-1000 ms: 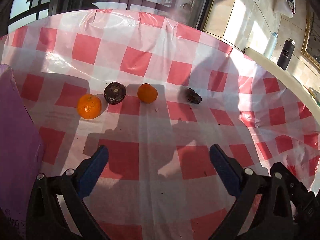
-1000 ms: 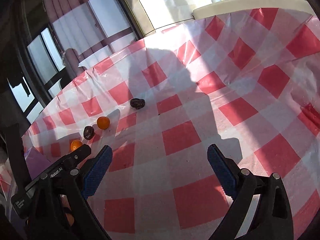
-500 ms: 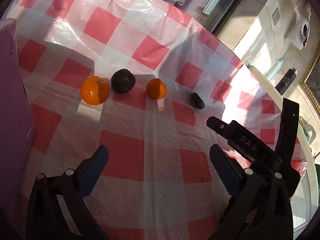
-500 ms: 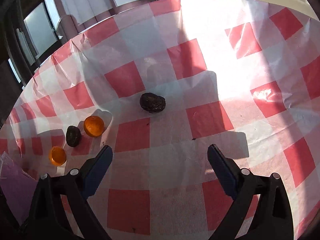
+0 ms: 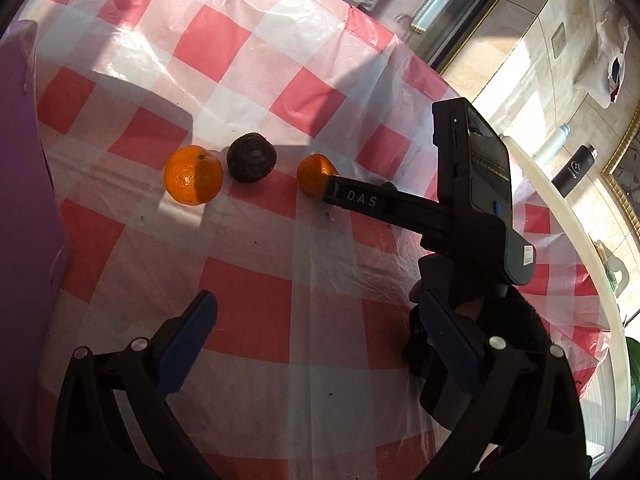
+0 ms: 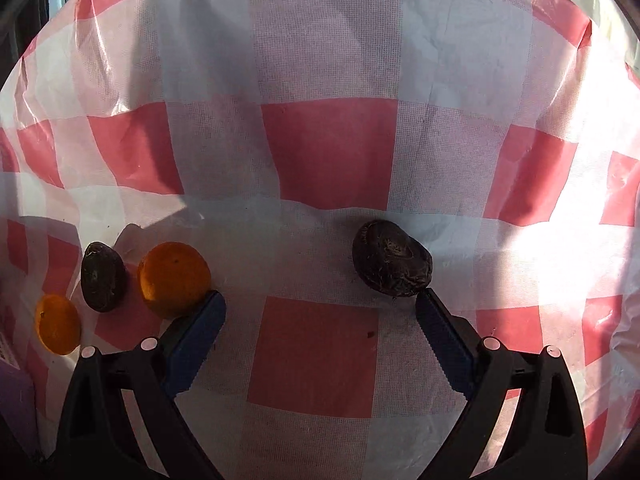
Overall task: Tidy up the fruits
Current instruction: 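Grasp the dark plum with the right tool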
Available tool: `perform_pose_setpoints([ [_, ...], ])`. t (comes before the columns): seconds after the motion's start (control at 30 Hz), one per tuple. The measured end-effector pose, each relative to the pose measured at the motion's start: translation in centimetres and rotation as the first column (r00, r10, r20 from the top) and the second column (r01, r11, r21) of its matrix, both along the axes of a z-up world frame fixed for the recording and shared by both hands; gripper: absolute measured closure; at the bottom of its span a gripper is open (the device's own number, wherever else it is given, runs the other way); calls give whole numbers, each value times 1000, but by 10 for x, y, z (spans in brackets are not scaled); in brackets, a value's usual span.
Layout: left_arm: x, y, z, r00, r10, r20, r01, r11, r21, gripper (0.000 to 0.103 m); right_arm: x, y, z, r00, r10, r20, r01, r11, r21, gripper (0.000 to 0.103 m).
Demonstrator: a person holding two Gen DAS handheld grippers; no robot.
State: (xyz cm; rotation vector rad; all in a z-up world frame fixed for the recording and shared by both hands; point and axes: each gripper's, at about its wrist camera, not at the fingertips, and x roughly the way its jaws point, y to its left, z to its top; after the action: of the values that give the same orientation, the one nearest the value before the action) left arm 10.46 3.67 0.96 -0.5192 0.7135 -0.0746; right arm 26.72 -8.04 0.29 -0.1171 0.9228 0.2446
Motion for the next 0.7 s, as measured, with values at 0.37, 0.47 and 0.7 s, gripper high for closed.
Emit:
perform_pose_setpoints([
  [0.37,-3,5,-2,1000,22,-6,-22,1000,-19,2,1,-17,6,998,60,20,-63,985,161,39],
  [0.47,-3,5,-3,1000,25,-12,-25,999,-21,2,-1,-20,6,998,65,18,-68,983,169,36],
  [0.7,-2,8,-5,999,30,-18,-31,999,-38,2,-22,-36,10,998,23,54,-32,985,170,33],
])
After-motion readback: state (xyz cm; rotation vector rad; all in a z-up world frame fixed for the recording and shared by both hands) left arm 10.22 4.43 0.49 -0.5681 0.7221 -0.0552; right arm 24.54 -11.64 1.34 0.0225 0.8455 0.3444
